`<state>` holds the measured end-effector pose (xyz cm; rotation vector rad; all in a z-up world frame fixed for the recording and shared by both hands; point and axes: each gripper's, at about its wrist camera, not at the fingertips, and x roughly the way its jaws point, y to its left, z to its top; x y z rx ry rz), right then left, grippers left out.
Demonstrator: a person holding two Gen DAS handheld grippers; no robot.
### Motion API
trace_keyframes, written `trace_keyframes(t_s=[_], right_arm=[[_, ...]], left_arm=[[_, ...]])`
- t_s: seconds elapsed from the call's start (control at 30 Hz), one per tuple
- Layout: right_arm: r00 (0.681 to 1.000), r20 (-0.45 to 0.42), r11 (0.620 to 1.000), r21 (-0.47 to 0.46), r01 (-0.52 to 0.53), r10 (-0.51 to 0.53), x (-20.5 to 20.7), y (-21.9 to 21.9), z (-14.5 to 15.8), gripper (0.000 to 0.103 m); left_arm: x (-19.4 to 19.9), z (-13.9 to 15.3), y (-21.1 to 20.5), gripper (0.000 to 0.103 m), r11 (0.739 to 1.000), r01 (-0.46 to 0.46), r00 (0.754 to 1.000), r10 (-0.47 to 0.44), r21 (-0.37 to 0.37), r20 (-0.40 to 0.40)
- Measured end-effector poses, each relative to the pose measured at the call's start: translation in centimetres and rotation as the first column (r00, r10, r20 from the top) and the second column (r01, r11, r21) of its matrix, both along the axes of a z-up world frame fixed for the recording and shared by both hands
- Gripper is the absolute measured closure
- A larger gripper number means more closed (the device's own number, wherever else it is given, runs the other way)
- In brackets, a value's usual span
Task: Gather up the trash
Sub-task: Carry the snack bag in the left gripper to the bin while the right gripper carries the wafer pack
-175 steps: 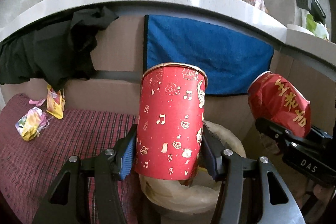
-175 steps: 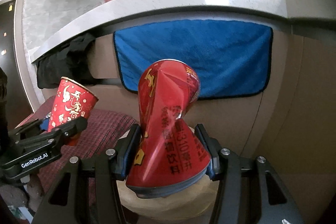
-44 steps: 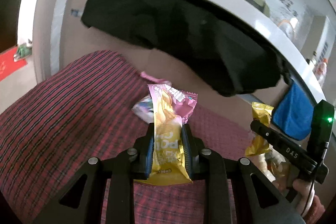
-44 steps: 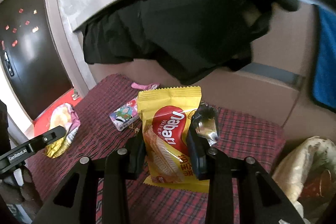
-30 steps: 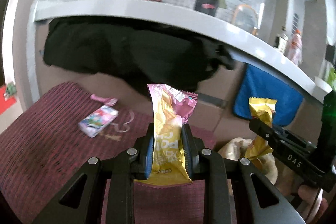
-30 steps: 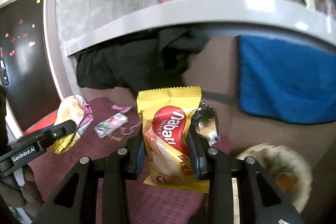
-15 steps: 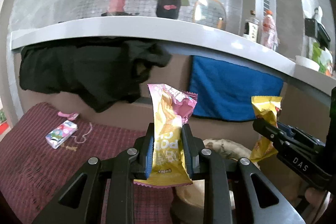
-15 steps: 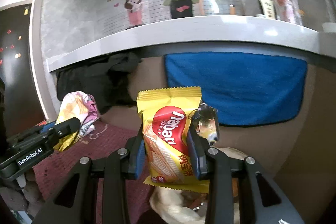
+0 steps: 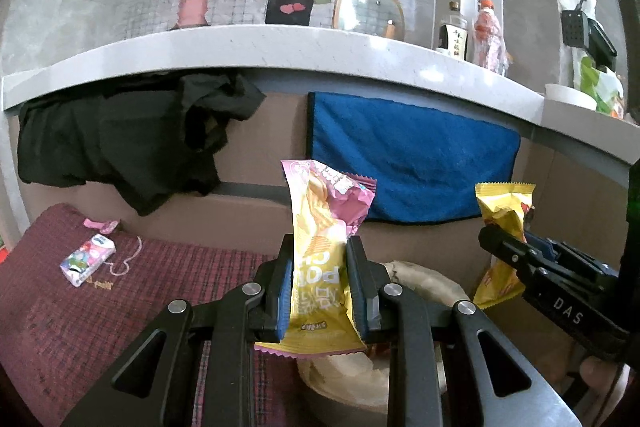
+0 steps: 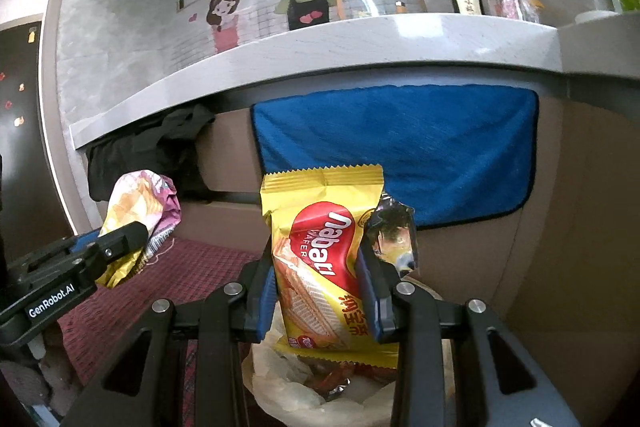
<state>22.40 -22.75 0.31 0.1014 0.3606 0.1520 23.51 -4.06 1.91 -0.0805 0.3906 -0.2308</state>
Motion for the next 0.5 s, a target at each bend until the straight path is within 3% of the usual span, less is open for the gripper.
trace_keyframes(t_s=[0.5], right_arm=[[0.999,-0.032,1.0,-0.005,0.015,-0.015,1.3,-1.3,-2.1,0.07]], left_arm=[[1.9,-2.3,-1.8,0.078,1.0,0.009,0.999,-0.009,0.009,-0.042]])
